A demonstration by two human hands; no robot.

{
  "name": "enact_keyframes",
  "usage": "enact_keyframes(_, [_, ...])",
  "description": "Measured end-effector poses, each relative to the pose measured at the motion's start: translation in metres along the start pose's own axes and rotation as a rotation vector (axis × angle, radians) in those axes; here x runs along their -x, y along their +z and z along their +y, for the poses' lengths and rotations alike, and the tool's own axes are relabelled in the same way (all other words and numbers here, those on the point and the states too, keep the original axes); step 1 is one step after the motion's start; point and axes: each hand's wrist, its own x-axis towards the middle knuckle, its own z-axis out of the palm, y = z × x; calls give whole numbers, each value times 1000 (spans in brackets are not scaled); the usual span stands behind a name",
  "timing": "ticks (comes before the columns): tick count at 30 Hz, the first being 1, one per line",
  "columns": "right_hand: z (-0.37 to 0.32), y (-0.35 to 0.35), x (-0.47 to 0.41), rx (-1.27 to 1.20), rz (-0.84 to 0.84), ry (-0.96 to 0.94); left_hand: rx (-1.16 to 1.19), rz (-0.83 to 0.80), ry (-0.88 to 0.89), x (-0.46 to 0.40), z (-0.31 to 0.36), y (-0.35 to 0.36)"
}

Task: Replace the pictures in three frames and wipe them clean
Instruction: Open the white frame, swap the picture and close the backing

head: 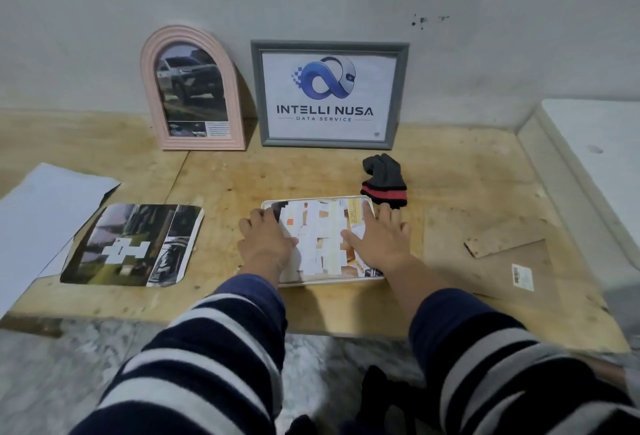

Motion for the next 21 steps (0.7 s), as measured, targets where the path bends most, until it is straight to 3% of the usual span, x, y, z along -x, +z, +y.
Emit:
enact_keyframes(9, [-2,0,-12,-67,67,9,-8,-17,-41,-6,4,2])
enact_keyframes(13, [-8,-1,-10,-107,193,-41,-4,-31,-52,-7,6,2])
enact_keyframes(15, [-8,-3,-10,-314,172,-73,3,-37,-58,-6,6,1])
enact_keyframes(18, [-7,-13,-12,-846,28,-21,30,-40,-63,-3,9,-1])
enact_keyframes(21, [-5,-26,-18,-1034,-2,101,67,-22,-79,1,11,-5])
